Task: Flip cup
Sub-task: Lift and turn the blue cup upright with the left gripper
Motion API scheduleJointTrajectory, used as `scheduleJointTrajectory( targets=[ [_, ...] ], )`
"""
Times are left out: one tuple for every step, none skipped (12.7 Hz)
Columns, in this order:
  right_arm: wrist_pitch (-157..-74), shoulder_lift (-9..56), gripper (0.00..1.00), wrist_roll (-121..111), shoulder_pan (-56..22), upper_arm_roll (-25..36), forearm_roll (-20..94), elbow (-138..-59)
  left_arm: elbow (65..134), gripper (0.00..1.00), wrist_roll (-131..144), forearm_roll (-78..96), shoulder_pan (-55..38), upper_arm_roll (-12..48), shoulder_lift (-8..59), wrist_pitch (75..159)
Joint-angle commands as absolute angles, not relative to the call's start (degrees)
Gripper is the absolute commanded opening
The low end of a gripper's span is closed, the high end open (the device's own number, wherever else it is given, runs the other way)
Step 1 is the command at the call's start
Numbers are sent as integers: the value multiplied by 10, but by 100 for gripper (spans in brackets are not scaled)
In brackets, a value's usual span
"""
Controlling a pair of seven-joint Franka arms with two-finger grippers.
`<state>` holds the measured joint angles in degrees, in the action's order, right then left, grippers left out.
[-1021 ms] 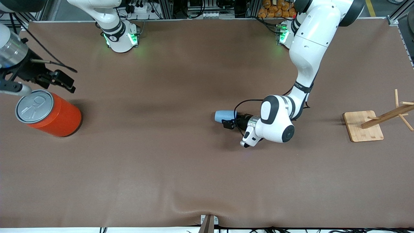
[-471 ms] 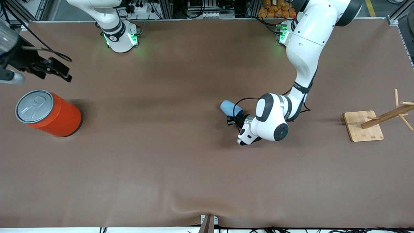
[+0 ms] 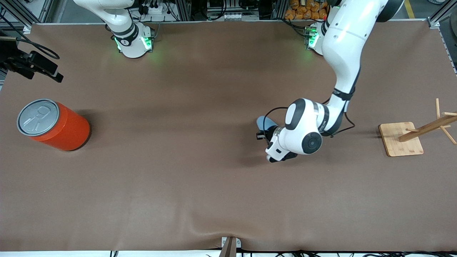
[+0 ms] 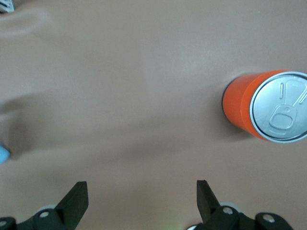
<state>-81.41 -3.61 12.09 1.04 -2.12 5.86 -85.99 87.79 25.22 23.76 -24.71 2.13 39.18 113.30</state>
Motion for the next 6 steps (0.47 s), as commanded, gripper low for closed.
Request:
scheduleJointTrajectory(
  targets=[
    [-797, -25, 100, 120, -3, -13, 60, -840, 875, 0, 269, 174, -245, -20, 335, 1122],
    [-797, -25, 100, 119, -4, -12, 60, -842, 867, 0, 272, 157, -250, -44, 327, 1122],
    [-797, -25, 100, 119, -4, -12, 60, -843, 866, 0, 283, 141, -249, -61, 318, 1128],
    [-799, -25, 100, 118, -4, -12, 59, -842, 866, 0, 293, 123, -246, -68, 316, 1134],
    [-799, -25, 100, 118, -4, -11, 58, -843, 867, 0, 308, 95, -246, -82, 318, 1150],
    [-799, -25, 100, 118, -4, -11, 59, -843, 871, 0, 335, 62, -247, -92, 326, 1181]
  ],
)
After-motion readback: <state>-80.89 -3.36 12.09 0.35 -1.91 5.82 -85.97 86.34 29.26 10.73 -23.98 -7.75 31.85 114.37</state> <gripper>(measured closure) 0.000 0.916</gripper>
